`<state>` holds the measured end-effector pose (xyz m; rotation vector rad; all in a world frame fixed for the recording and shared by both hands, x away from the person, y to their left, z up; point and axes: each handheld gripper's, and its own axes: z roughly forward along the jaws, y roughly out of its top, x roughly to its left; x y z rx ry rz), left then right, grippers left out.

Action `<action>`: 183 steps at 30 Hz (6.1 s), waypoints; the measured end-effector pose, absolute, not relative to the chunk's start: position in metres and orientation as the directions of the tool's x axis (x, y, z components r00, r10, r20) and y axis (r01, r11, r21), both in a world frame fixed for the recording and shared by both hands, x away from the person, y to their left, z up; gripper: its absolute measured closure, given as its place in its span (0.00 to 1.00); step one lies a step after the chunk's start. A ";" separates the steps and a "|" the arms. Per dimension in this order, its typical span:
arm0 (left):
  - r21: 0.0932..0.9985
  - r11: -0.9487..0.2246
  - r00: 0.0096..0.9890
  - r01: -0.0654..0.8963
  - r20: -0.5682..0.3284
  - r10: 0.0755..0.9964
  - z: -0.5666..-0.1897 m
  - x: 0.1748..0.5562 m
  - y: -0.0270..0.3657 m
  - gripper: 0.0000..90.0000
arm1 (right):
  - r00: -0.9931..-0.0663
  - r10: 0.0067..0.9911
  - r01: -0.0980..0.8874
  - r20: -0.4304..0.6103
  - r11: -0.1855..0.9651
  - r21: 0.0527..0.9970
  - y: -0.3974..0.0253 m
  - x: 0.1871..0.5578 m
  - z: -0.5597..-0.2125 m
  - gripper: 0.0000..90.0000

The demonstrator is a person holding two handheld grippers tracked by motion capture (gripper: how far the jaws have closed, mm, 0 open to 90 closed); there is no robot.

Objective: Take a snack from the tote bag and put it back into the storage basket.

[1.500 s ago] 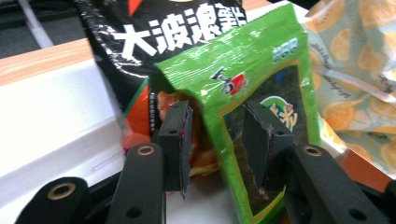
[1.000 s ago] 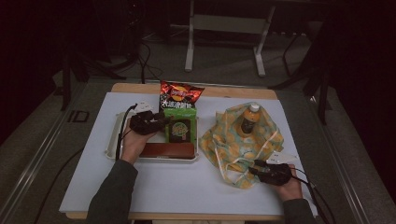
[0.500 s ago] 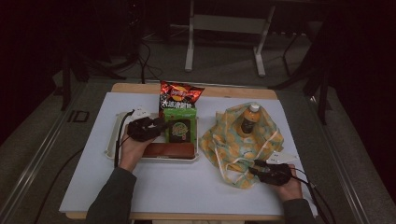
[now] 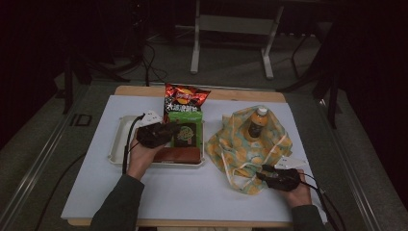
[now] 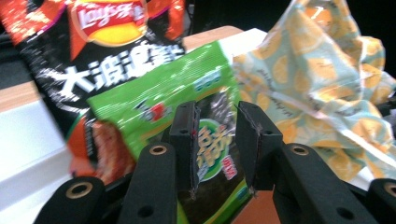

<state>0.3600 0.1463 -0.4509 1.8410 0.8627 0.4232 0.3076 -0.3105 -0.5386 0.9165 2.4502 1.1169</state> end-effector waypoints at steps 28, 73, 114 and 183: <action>0.886 -0.300 0.799 0.354 -0.119 0.590 -0.443 0.361 0.074 0.75 | -0.753 0.658 0.430 -0.003 0.495 0.755 -0.310 0.308 -0.539 0.62; 0.874 -0.361 0.850 0.326 -0.104 0.517 -0.440 0.379 -0.002 0.72 | -0.753 0.658 0.429 -0.003 0.495 0.756 -0.311 0.308 -0.539 0.62; 0.855 -0.404 0.843 0.324 -0.067 0.534 -0.447 0.412 -0.059 0.60 | -0.754 0.656 0.428 -0.002 0.495 0.756 -0.310 0.308 -0.539 0.62; 0.890 -0.391 0.817 0.235 0.036 0.575 -0.423 0.401 -0.111 0.65 | -0.756 0.654 0.424 -0.007 0.498 0.756 -0.310 0.307 -0.539 0.61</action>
